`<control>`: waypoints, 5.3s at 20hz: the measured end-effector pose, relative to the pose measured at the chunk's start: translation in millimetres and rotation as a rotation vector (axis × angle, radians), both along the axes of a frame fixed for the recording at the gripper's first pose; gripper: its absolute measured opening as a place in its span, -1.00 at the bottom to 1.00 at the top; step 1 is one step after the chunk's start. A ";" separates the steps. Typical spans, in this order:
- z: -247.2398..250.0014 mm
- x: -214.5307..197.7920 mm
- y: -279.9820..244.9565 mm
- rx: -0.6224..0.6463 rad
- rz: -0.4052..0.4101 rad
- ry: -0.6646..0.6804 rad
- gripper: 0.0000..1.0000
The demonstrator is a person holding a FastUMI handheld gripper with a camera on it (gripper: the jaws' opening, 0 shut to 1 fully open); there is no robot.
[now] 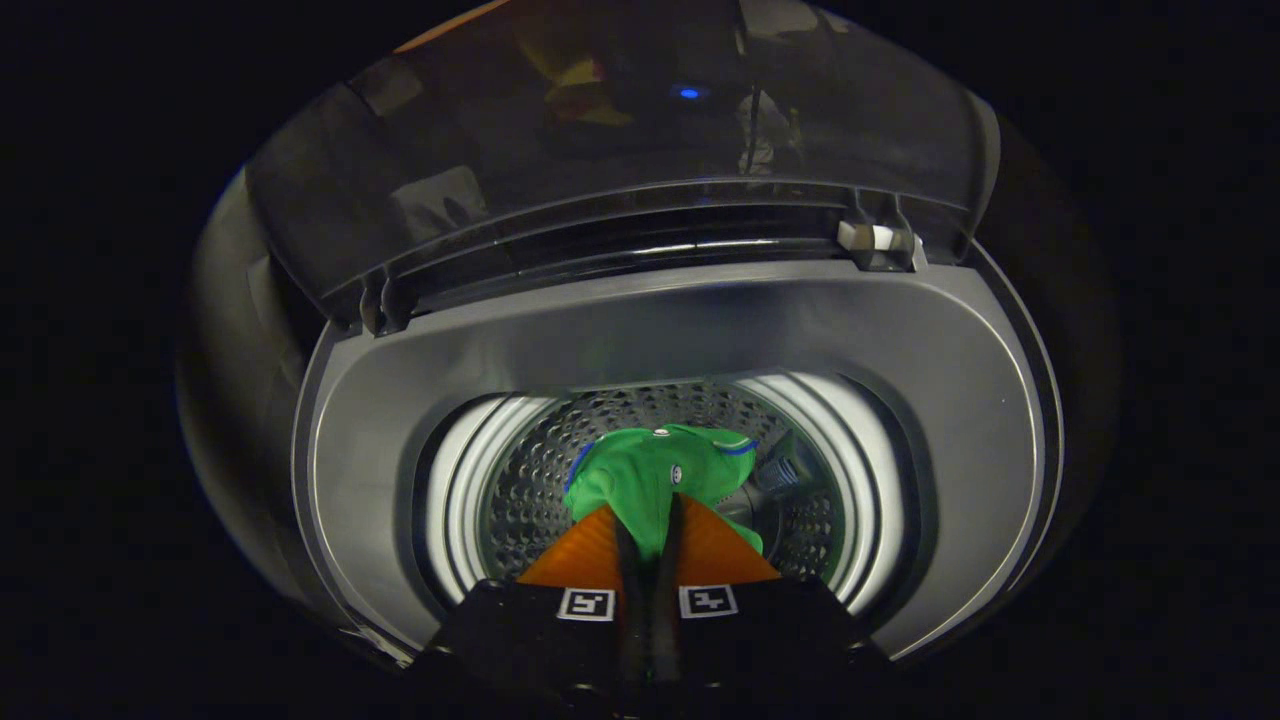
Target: Put the clothes into the washing machine and then close the washing machine lid.
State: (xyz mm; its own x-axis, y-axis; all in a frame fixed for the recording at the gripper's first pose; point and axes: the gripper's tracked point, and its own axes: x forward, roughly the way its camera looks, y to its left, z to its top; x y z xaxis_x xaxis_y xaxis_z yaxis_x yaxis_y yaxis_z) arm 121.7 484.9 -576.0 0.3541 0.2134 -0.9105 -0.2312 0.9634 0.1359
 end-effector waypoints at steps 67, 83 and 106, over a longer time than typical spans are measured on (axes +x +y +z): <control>296.2 178.5 16.1 0.127 0.039 -0.714 0.95; 289.1 78.9 -12.9 0.138 0.054 -0.755 0.94; 143.5 -12.2 -54.7 0.103 0.004 -0.475 1.00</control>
State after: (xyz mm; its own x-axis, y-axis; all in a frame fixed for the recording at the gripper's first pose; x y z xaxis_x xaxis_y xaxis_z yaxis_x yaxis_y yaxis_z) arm 109.5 430.1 -432.5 0.7247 0.2964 -0.6220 -0.2947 0.9494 0.1091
